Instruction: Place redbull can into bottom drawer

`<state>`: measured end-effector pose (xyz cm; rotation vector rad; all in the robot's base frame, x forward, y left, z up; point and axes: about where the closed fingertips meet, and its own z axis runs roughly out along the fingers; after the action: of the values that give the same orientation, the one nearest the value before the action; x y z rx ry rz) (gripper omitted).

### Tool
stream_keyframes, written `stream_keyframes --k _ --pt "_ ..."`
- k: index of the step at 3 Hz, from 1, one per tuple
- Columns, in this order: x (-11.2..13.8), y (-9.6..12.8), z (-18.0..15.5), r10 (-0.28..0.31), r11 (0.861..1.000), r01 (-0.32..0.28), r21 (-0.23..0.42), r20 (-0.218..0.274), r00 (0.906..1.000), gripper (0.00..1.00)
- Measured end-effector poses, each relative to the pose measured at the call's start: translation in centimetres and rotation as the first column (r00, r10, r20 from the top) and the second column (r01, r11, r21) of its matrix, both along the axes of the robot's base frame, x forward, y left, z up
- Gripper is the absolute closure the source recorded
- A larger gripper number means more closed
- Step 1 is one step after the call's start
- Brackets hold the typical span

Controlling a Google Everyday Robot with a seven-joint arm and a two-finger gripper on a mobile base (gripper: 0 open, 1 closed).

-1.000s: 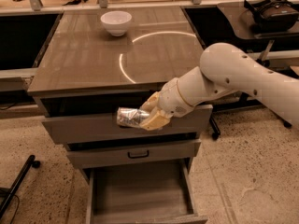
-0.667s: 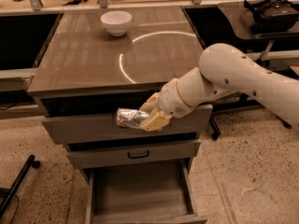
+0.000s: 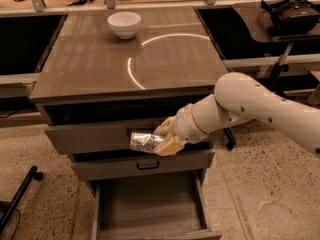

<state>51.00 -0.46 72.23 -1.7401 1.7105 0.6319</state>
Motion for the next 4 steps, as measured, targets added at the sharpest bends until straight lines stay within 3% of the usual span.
stream_keyframes --k 1,2,3,4 --pt "-1.3 -0.1 -5.1 0.051 0.999 -0.051 0.006 -0.014 0.9986 1.00" --pt "-2.4 0.2 -11.8 0.064 0.997 -0.066 -0.035 -0.046 0.9969 1.00" --pt "-2.8 0.6 -14.8 0.048 0.996 -0.053 -0.069 -0.067 0.9966 1.00" --pt "-3.2 1.4 -19.5 0.029 0.998 -0.035 -0.052 -0.118 0.9926 1.00"
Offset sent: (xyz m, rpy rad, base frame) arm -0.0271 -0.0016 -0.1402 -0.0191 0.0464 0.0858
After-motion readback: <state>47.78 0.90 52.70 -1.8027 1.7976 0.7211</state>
